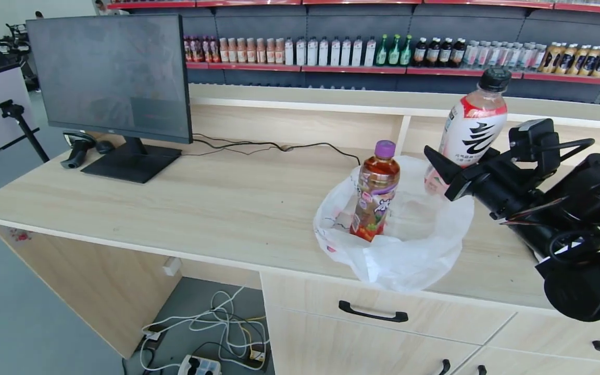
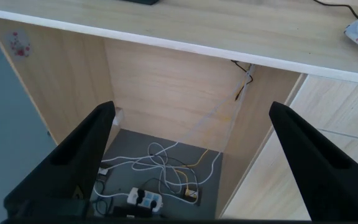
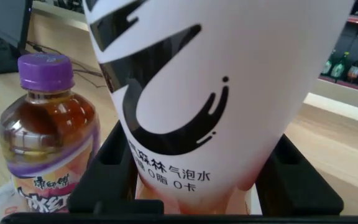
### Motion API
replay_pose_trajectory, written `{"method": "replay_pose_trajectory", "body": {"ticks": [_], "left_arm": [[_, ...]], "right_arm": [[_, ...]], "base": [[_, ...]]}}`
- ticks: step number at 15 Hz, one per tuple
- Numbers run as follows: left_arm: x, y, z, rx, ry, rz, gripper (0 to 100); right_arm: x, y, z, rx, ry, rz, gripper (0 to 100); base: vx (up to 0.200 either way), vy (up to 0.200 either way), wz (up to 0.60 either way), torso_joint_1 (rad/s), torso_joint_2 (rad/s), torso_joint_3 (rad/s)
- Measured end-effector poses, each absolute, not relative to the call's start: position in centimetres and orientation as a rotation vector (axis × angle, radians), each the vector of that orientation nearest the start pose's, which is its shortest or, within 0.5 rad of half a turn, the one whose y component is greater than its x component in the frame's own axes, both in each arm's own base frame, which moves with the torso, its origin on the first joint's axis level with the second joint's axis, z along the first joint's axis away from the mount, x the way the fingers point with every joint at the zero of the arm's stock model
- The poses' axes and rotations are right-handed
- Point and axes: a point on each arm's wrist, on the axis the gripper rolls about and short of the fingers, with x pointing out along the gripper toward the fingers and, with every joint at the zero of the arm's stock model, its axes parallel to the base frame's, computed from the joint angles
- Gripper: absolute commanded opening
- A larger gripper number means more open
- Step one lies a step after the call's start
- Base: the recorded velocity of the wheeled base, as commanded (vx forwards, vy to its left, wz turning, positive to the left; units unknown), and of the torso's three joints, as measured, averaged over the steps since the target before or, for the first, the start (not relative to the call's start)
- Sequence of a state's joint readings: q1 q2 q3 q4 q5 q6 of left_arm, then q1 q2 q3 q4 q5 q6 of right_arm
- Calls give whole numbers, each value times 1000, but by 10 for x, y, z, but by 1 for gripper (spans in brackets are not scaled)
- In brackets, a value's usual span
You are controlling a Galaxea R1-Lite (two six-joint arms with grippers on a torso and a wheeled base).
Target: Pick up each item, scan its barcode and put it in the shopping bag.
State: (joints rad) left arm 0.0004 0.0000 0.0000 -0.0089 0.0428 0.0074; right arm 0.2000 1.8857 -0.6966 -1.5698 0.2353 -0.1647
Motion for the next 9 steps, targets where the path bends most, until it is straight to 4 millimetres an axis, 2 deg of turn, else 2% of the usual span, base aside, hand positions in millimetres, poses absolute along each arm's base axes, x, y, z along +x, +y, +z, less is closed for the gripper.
{"method": "replay_pose_trajectory", "body": {"ticks": [2,9], "left_arm": [[-23,1,76,7,-9,42,100],[-23,1,76,2,-9,45,100]], "right_arm": [[316,65,190,-165,-421,386,0],[326,72,181,-140,-396,410,0]], "base": [[0,0,0,0,0,0],[0,0,0,0,0,0]]}}
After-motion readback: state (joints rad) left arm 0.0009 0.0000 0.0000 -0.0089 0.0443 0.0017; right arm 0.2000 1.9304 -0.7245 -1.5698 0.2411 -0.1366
